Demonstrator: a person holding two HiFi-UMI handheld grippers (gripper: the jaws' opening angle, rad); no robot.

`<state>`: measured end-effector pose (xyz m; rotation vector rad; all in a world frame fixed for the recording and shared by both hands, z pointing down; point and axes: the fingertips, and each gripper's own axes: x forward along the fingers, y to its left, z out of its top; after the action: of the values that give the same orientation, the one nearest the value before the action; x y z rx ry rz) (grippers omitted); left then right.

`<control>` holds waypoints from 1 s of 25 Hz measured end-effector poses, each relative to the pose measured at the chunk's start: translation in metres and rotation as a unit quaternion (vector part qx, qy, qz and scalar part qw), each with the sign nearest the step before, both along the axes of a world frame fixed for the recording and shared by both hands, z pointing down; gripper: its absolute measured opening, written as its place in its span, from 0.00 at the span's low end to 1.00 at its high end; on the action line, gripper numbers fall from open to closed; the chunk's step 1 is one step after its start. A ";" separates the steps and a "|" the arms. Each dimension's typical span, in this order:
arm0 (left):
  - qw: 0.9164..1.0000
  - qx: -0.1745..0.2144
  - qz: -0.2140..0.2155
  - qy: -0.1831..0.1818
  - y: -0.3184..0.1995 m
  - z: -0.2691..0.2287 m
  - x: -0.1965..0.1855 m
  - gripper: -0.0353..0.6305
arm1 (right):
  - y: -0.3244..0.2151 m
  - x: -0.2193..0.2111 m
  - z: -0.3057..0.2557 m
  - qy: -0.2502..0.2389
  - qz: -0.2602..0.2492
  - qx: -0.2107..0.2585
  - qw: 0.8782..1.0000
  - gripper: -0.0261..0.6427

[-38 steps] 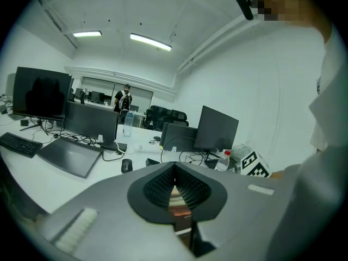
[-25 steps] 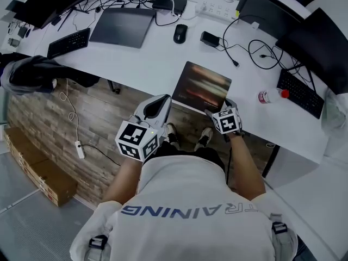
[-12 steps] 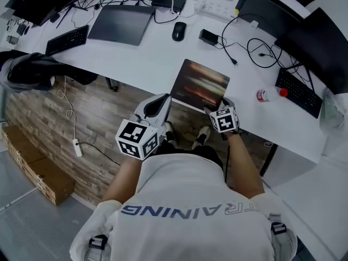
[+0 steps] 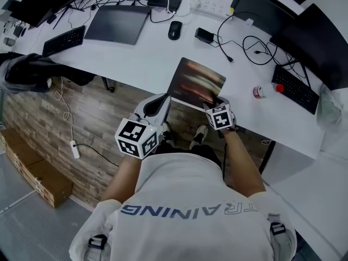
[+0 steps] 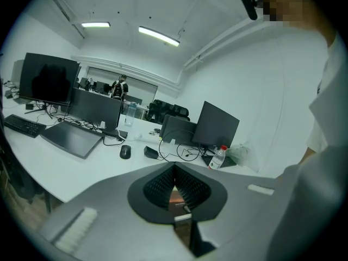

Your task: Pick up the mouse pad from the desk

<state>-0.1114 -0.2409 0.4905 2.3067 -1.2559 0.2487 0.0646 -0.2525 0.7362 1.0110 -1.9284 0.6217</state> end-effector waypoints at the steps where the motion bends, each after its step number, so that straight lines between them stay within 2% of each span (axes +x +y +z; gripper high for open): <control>1: 1.000 0.001 0.001 0.001 0.001 -0.001 0.000 0.05 | 0.001 0.000 -0.001 0.002 0.000 -0.001 1.000 0.41; 3: 1.000 0.005 0.000 0.003 0.001 -0.004 -0.001 0.05 | 0.002 0.000 -0.004 0.007 0.002 0.002 1.000 0.38; 6: 1.000 0.008 -0.003 0.004 0.003 -0.007 -0.005 0.05 | 0.000 0.000 -0.013 0.015 0.004 0.027 1.000 0.19; 9: 1.000 0.011 -0.004 0.007 0.003 -0.009 -0.008 0.05 | 0.000 0.000 -0.024 0.017 0.007 0.049 0.999 0.12; 13: 1.000 0.027 0.000 0.012 -0.002 -0.019 -0.007 0.05 | -0.003 -0.004 -0.048 0.007 0.006 0.074 0.997 0.10; 25: 0.997 0.073 0.013 0.015 -0.015 -0.050 0.008 0.05 | -0.019 0.019 -0.118 -0.042 0.061 0.130 0.989 0.10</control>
<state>-0.1037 -0.2560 0.4401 2.4412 -1.2668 0.1342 0.0836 -0.2713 0.6178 1.2916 -2.0700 0.4960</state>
